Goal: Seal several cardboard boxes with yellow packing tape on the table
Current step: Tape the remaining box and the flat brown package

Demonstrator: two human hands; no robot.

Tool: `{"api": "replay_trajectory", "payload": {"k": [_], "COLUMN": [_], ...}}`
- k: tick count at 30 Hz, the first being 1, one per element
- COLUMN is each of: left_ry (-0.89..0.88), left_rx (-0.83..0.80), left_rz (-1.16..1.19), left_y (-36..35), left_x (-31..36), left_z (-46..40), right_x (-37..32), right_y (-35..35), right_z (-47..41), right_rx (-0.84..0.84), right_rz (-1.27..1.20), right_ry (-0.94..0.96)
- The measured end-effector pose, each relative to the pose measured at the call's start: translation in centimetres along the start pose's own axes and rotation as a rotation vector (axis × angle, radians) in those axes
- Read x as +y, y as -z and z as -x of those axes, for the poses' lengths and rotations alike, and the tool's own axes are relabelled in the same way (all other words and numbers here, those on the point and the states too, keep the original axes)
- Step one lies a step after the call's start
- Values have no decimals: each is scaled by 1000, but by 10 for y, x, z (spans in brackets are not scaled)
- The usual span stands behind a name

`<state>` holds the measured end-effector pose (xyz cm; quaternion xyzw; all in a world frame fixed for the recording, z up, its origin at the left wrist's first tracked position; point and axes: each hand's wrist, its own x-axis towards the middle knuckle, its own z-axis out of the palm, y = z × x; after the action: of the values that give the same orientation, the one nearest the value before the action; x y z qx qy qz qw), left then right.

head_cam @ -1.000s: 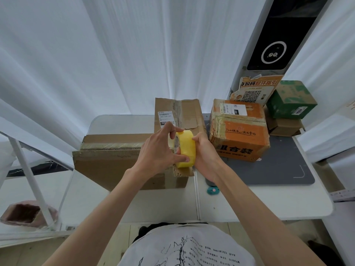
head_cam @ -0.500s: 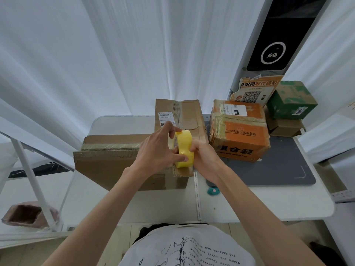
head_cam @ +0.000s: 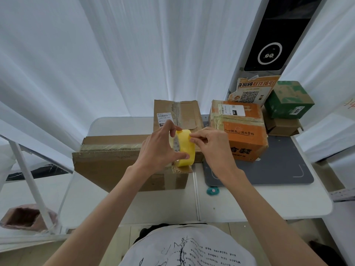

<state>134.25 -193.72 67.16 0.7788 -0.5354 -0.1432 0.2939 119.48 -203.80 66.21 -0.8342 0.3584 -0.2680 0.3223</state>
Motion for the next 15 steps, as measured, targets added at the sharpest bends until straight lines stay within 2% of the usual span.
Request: {"api": "replay_trajectory", "payload": {"k": [5, 9, 15], "left_ry": [4, 0, -9], "left_rx": [-1, -1, 7], "left_rz": [2, 1, -2], "left_y": [-1, -3, -4], "left_x": [1, 0, 0], "left_z": [1, 0, -1], "right_x": [-5, -7, -12], "right_y": [1, 4, 10], "right_z": [2, 3, -10], "right_rx": [8, -9, -133], "right_rz": [82, 55, 40], "right_ry": [15, -27, -121]}}
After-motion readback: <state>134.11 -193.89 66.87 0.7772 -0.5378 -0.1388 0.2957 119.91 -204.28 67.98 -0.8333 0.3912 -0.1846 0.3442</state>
